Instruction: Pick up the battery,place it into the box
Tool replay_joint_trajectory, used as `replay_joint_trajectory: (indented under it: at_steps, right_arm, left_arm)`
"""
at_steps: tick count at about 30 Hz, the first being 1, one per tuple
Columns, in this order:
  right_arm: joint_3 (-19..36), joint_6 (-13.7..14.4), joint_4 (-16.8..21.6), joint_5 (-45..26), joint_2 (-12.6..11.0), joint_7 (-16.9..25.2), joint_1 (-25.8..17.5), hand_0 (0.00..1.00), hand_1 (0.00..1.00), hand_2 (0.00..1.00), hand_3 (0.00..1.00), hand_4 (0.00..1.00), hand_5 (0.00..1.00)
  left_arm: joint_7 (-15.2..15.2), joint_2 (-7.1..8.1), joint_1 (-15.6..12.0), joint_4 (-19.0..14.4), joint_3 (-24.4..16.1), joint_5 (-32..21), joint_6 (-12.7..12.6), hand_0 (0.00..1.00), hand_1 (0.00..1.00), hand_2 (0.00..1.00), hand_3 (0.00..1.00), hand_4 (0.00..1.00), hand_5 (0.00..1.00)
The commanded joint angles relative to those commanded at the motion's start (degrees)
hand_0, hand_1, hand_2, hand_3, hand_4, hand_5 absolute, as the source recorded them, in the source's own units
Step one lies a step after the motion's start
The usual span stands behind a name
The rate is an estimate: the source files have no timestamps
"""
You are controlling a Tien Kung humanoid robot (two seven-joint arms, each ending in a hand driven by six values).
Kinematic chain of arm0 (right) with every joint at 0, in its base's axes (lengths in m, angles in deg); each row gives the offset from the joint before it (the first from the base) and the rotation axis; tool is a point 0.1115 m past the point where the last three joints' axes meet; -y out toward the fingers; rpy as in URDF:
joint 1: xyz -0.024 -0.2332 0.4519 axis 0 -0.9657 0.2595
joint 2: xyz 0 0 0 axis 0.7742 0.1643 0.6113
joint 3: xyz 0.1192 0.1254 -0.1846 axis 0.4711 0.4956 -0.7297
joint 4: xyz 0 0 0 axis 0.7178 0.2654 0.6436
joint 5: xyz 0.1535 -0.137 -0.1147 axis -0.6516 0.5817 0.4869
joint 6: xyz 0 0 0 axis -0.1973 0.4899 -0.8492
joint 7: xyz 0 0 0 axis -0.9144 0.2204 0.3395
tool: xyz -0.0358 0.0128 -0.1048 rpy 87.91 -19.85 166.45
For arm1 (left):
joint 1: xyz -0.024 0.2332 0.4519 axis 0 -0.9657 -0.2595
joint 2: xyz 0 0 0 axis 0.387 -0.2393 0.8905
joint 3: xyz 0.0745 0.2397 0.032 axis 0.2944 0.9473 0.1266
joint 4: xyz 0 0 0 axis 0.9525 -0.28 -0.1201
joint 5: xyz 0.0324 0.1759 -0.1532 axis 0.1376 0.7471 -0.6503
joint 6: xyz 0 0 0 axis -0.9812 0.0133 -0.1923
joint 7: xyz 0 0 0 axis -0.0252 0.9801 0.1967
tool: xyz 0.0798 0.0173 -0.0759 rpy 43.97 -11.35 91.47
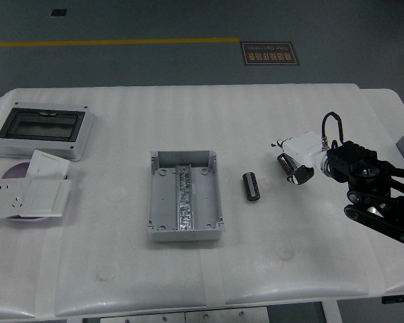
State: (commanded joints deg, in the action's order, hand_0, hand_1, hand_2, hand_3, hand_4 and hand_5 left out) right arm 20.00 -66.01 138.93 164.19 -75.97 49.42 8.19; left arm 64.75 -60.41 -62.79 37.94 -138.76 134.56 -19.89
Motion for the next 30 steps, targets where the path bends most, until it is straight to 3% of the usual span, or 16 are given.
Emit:
replay_joint_trajectory:
  at_steps: [9, 21, 30]
  right_arm:
    - [-1.33, -0.36, -0.16, -0.23, 0.12, -0.13, 1.14, 0.668, 0.549, 0.976, 0.933, 0.812, 0.203]
    - [-4.68, -0.54, -0.9, -1.02, -0.1, 0.23, 2.28, 0.668, 0.548, 0.973, 0.926, 0.818, 0.207]
    - [-5.88, 1.97, -1.02, -0.84, -0.71, 1.2, 3.07, 0.667, 0.543, 0.961, 0.922, 0.82, 0.207]
  left_arm:
    - [-0.03, -0.11, 0.14, 0.0, 0.17, -0.2, 0.0, 0.654, 0.618, 0.511, 0.578, 0.491, 0.007]
    - [-0.16, -0.13, 0.26, 0.0, 0.61, -0.64, -0.11, 0.653, 0.618, 0.509, 0.578, 0.492, 0.007]
    - [-0.44, 0.02, 0.44, 0.0, 0.64, -0.32, -0.3, 0.653, 0.618, 0.51, 0.579, 0.492, 0.007]
